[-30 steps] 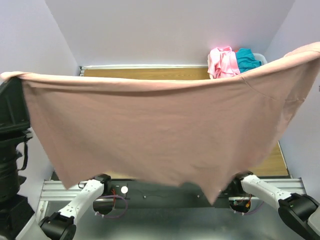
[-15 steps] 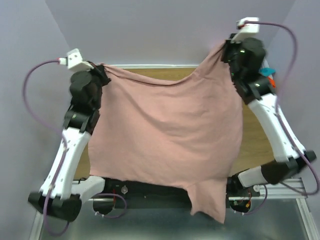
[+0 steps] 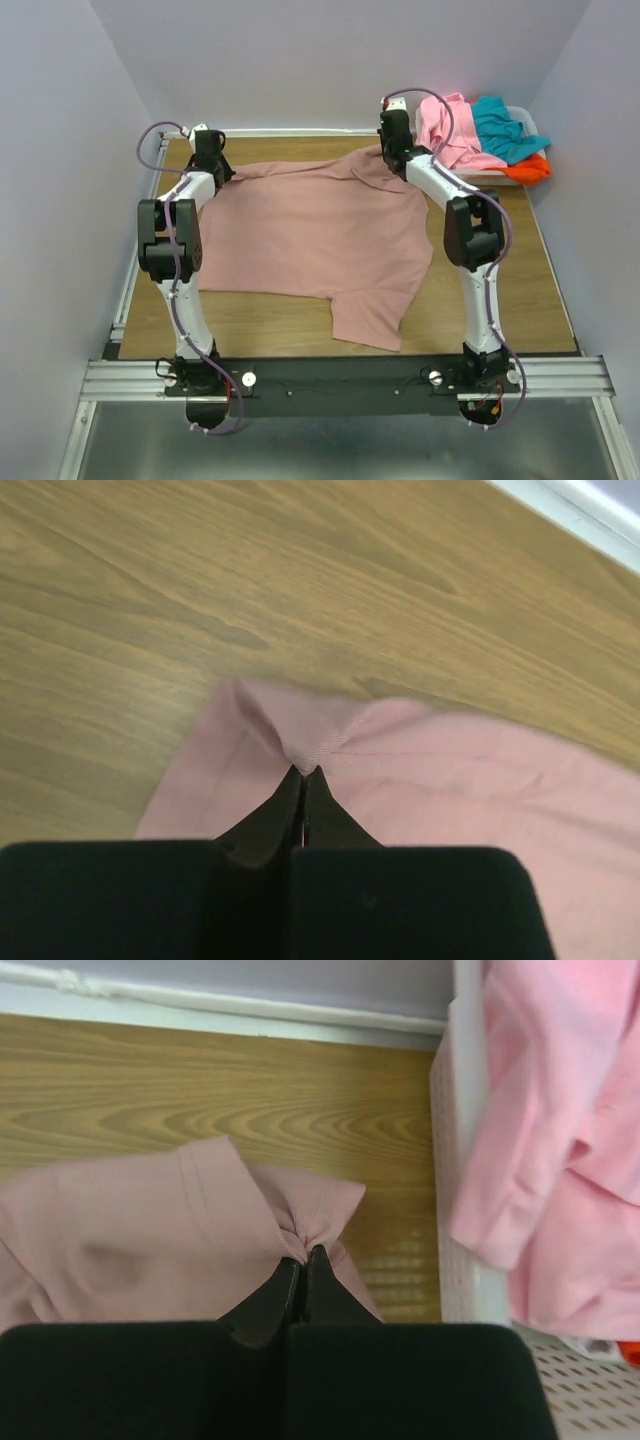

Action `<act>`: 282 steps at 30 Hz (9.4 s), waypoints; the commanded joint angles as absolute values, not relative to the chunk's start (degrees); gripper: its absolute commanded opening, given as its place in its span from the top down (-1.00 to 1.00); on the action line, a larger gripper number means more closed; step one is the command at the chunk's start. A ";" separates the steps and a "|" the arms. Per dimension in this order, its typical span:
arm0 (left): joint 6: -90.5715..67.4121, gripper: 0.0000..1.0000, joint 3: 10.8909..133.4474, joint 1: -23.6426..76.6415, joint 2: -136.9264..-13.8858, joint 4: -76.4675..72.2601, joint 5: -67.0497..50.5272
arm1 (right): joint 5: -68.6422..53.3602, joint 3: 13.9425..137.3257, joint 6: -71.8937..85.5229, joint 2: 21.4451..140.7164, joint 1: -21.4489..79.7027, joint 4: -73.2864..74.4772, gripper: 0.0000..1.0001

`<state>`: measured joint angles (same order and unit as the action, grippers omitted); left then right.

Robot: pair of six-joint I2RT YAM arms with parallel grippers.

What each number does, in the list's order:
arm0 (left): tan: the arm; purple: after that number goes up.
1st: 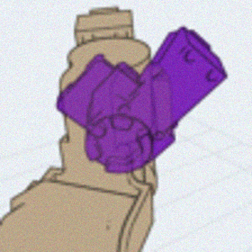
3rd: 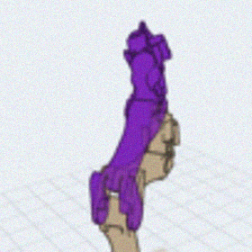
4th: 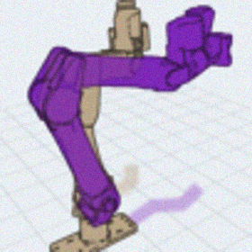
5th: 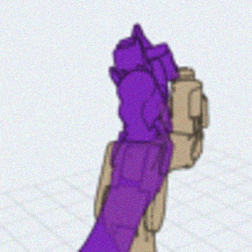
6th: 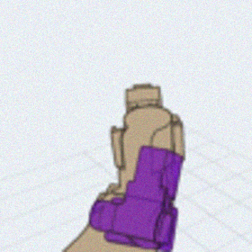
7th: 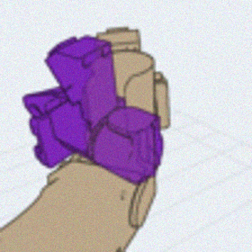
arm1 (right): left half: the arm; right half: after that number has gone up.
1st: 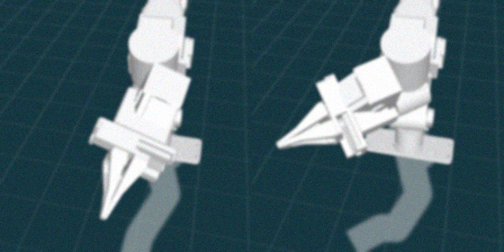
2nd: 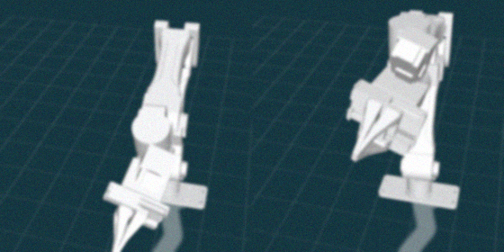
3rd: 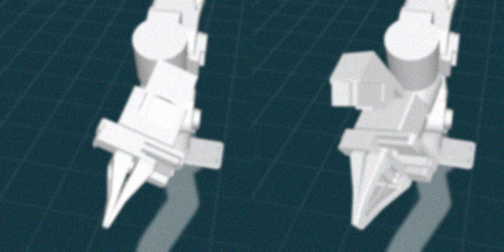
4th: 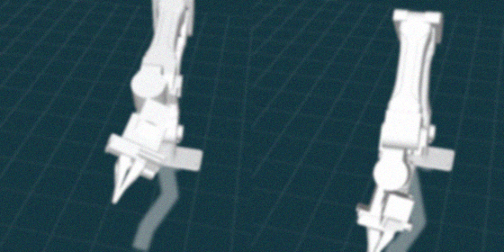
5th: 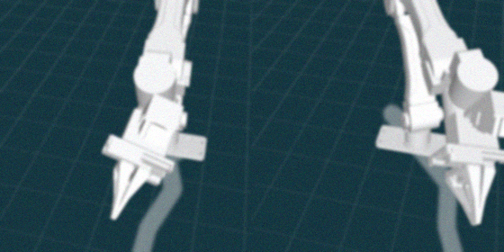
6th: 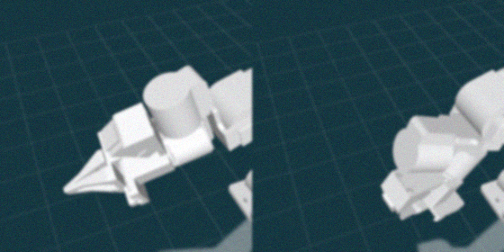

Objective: Fold and stack the t-shirts
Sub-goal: Flatten the tshirt out, then fold the tshirt

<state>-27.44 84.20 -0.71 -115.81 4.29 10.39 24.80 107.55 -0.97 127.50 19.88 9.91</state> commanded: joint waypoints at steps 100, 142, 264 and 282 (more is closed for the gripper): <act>-51.86 0.23 30.41 -7.38 -72.07 18.81 14.50 | 7.64 53.17 34.54 92.46 21.45 9.40 -1.00; -49.13 1.00 28.57 -7.38 -50.54 16.79 14.68 | 18.80 38.23 46.76 80.94 61.52 38.58 -0.49; -40.78 -0.97 36.92 -6.50 -66.18 6.07 0.88 | -18.81 54.66 27.33 96.14 26.54 8.09 -1.00; -40.43 -0.97 36.39 -6.33 -66.09 5.27 0.35 | -15.47 65.99 28.21 107.48 26.98 1.49 -1.00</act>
<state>-41.34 37.04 -6.63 -66.76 6.42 1.43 -17.45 61.41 28.05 103.13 26.57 4.54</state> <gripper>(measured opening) 0.985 0.997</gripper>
